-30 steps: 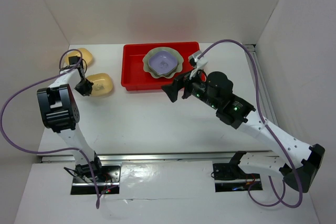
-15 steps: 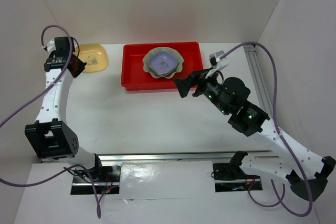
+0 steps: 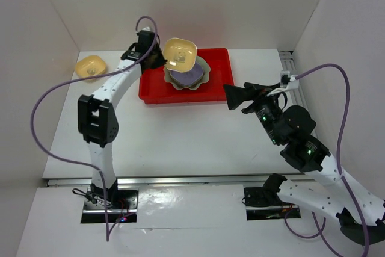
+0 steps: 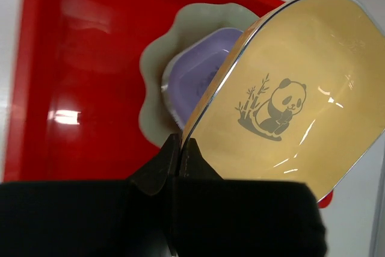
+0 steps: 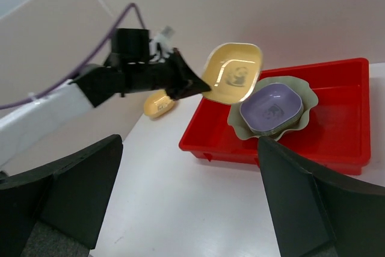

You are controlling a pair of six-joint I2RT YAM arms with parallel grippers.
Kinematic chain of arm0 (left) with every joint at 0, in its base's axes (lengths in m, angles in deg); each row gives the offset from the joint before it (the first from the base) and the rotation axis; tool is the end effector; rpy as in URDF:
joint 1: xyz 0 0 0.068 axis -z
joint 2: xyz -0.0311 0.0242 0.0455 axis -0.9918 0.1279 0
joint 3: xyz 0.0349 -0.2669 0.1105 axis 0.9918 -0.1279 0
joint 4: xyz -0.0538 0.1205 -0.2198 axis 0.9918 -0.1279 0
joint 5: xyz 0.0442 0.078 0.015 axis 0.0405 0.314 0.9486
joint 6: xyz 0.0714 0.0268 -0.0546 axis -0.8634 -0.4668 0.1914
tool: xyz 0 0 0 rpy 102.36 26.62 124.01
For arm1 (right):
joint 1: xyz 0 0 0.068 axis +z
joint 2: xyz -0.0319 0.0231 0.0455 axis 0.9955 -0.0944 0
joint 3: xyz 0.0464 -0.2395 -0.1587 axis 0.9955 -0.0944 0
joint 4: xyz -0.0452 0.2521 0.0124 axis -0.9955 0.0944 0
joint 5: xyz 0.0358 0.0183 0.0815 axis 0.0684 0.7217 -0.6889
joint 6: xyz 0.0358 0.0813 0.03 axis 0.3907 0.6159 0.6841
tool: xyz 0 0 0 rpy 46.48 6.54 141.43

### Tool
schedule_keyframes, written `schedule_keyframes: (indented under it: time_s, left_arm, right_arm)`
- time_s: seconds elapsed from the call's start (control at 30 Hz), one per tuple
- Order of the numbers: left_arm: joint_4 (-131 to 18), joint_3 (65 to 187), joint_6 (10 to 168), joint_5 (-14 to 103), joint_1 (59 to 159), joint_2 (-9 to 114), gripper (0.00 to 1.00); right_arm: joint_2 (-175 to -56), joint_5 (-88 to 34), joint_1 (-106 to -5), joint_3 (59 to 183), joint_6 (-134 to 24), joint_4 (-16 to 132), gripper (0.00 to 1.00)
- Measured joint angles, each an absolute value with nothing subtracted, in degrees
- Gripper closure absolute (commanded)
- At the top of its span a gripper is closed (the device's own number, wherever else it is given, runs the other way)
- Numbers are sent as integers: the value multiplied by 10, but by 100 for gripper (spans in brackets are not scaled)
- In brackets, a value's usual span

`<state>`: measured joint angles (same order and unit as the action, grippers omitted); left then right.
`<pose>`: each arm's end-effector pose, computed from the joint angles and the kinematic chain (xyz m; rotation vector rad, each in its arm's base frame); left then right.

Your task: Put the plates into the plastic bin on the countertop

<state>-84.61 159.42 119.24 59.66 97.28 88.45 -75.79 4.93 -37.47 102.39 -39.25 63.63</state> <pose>0.4881 -0.1168 0.3275 -0.5714 2.0831 -0.4479 0.1430 0.1030 0.4478 0.0496 1.4576 0.7036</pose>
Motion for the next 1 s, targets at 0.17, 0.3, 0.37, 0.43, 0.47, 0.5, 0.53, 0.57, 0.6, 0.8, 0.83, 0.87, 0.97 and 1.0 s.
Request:
schedule_keyframes:
  time_s: [0.17, 0.3, 0.37, 0.43, 0.47, 0.5, 0.53, 0.57, 0.6, 0.8, 0.83, 0.87, 0.97, 1.0]
  left_arm:
    - [-822, 1624, 1182, 590, 996, 977, 100]
    - [-824, 1629, 1182, 590, 992, 1009, 93]
    - [-824, 1641, 1182, 591, 991, 1020, 82]
    - [-824, 1663, 1180, 589, 991, 1031, 73]
    - [-822, 1675, 1178, 588, 991, 1036, 66]
    - [-819, 1687, 1177, 585, 992, 1041, 51]
    - [-815, 1694, 1171, 583, 992, 1043, 43]
    - [-811, 1698, 1171, 581, 993, 1043, 38]
    - [-806, 1700, 1171, 580, 994, 1043, 34]
    - [-804, 1697, 1169, 590, 1002, 1037, 24]
    - [-807, 1694, 1170, 598, 1002, 1032, 21]
    - [-814, 1691, 1171, 609, 1003, 1023, 17]
    - [-852, 1672, 1184, 657, 996, 979, 8]
    - [-864, 1669, 1188, 677, 989, 963, 5]
  right_arm:
    - [-755, 49, -375, 1020, -382, 638, 0]
    - [-760, 49, -375, 1019, -380, 641, 0]
    - [-764, 49, -375, 1018, -378, 641, 0]
    - [-769, 48, -375, 1018, -377, 641, 0]
    - [-772, 48, -375, 1018, -376, 641, 0]
    - [-776, 46, -375, 1017, -376, 641, 0]
    - [-779, 46, -375, 1016, -376, 640, 0]
    - [-782, 44, -375, 1015, -376, 641, 0]
    - [-785, 44, -375, 1014, -376, 641, 0]
    - [-793, 41, -375, 1012, -376, 642, 0]
    - [-794, 40, -375, 1012, -376, 642, 0]
    - [-794, 40, -375, 1012, -376, 642, 0]
    - [-797, 38, -374, 1012, -376, 642, 0]
    - [-798, 38, -374, 1012, -376, 642, 0]
